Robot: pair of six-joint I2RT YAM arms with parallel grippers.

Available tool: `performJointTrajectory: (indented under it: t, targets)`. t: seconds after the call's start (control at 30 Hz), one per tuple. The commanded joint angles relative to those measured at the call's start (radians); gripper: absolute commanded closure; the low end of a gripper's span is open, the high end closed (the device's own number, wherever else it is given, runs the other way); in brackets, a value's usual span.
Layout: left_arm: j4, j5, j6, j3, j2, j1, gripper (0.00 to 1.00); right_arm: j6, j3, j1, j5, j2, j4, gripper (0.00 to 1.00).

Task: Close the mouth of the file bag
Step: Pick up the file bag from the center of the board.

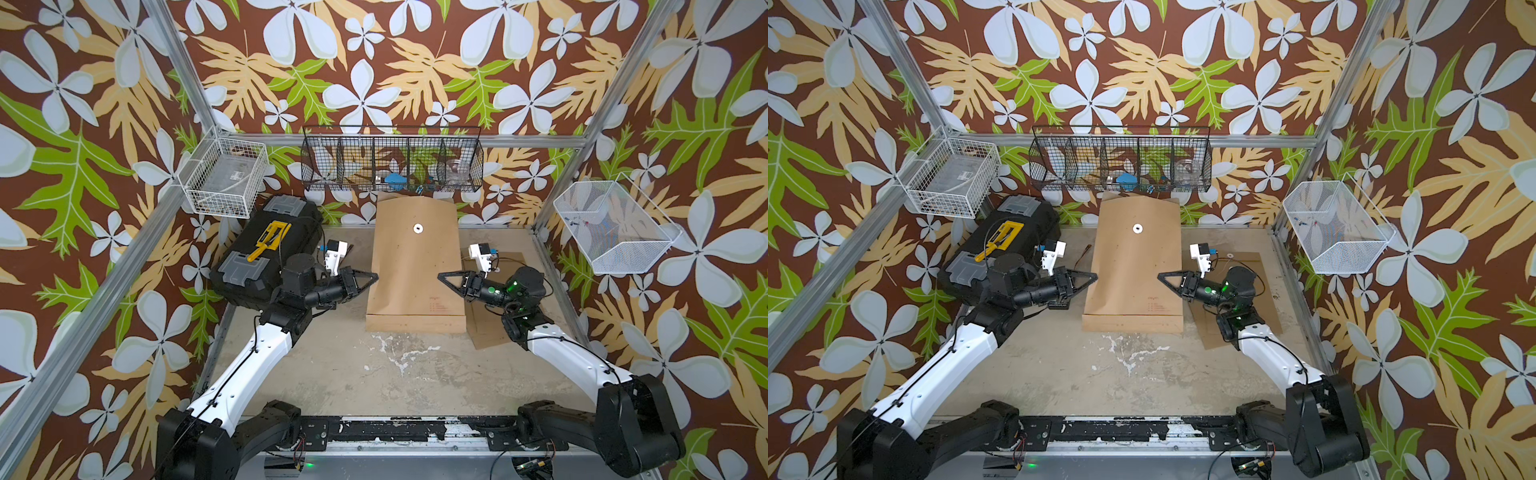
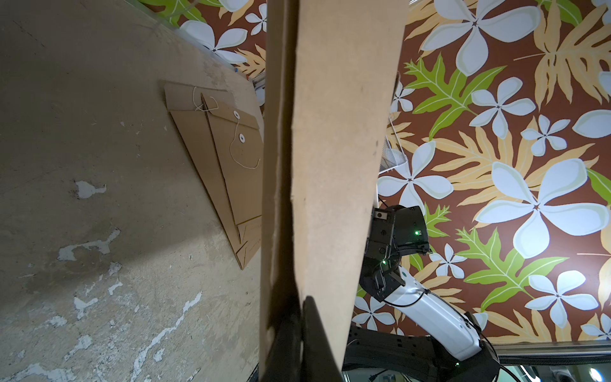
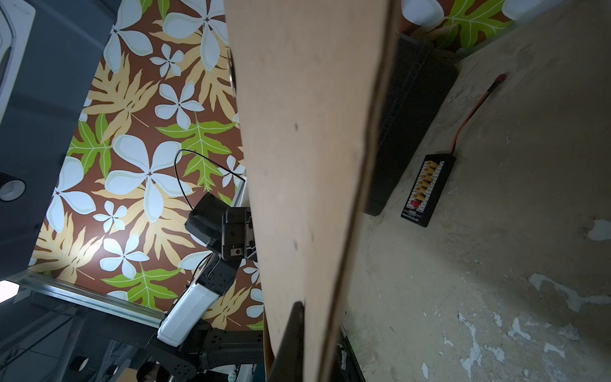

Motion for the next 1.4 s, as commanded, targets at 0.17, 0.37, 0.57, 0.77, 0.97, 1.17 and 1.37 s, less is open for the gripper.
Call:
performJointTrajectory:
  t: [0.17,0.37,0.57,0.77,0.97,1.17,1.37]
  targets:
    - [0.298,0.135,-0.195,-0.101,-0.013,0.087,0.34,-0.062,0.073,0.003,0.030,-0.019,-0.063,1.00]
    - [0.337,0.144,-0.136,-0.135,0.043,0.101,0.10,-0.067,0.119,0.003,0.014,-0.011,-0.081,1.00]
    - [0.505,0.186,-0.177,-0.175,0.148,0.095,0.04,-0.055,0.142,0.009,-0.019,-0.010,-0.070,1.00]
    - [0.698,0.229,-0.251,-0.107,0.215,0.074,0.06,-0.054,0.106,0.030,-0.062,-0.021,-0.053,1.00]
    - [0.828,0.263,-0.299,-0.014,0.343,0.074,0.20,-0.047,0.066,0.040,-0.090,-0.053,-0.012,1.00]
    - [1.064,0.262,-0.440,0.049,0.433,0.098,0.39,-0.081,0.044,0.040,-0.097,-0.085,-0.044,1.00]
    - [1.000,0.251,-0.378,0.080,0.419,0.118,0.56,-0.103,0.032,0.040,-0.095,-0.083,-0.057,1.00]
